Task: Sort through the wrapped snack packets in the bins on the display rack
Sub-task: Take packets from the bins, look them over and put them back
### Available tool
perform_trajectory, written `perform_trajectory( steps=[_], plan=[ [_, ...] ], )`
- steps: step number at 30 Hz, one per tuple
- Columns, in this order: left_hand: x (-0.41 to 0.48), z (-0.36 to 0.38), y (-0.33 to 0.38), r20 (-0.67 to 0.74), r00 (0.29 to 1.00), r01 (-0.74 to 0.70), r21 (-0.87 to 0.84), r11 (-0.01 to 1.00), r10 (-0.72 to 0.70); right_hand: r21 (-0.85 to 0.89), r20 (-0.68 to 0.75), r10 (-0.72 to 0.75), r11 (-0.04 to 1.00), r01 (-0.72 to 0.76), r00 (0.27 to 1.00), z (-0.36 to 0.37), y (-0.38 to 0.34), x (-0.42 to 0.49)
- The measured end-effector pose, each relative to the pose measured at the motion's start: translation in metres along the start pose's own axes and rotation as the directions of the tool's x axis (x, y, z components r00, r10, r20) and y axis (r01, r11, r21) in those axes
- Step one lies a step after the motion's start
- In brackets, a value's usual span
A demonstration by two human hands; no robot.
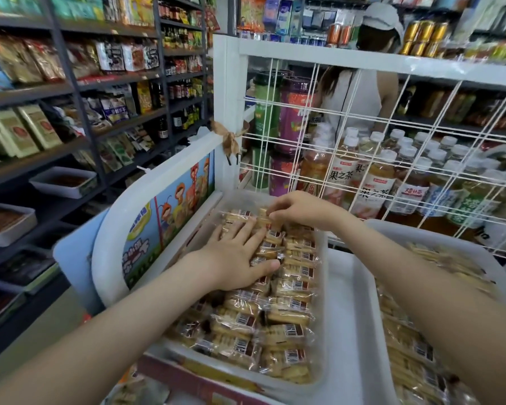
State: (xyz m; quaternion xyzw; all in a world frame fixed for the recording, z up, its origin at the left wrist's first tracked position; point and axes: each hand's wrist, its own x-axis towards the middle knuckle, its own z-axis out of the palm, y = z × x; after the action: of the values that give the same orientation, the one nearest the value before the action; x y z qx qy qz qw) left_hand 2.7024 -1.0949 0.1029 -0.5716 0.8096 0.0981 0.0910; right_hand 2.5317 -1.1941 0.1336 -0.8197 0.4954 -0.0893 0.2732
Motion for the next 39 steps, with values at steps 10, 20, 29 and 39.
perform_trajectory(
  steps=[10, 20, 29, 39],
  plan=[
    [-0.006, -0.002, -0.001, 0.018, 1.000, 0.000, -0.016, 1.000, 0.000, -0.207, 0.061, 0.065, 0.977, -0.051, 0.996, 0.006, -0.008, 0.010],
    [-0.003, -0.007, 0.002, -0.001, 1.000, -0.004, -0.055, 0.998, 0.004, 0.172, -0.364, 0.109, 0.984, -0.049, 0.925, -0.021, -0.022, -0.049],
    [-0.079, -0.026, 0.015, -0.437, 0.885, -0.348, -0.850, 0.395, -0.162, 0.722, -0.446, 0.159, 0.646, 0.248, 0.881, 0.021, -0.088, -0.153],
    [-0.224, 0.071, 0.067, -0.212, 0.885, -0.263, -0.963, -0.068, -0.413, 0.793, -0.502, 0.346, 0.550, 0.262, 0.793, 0.153, -0.108, -0.273]
  ],
)
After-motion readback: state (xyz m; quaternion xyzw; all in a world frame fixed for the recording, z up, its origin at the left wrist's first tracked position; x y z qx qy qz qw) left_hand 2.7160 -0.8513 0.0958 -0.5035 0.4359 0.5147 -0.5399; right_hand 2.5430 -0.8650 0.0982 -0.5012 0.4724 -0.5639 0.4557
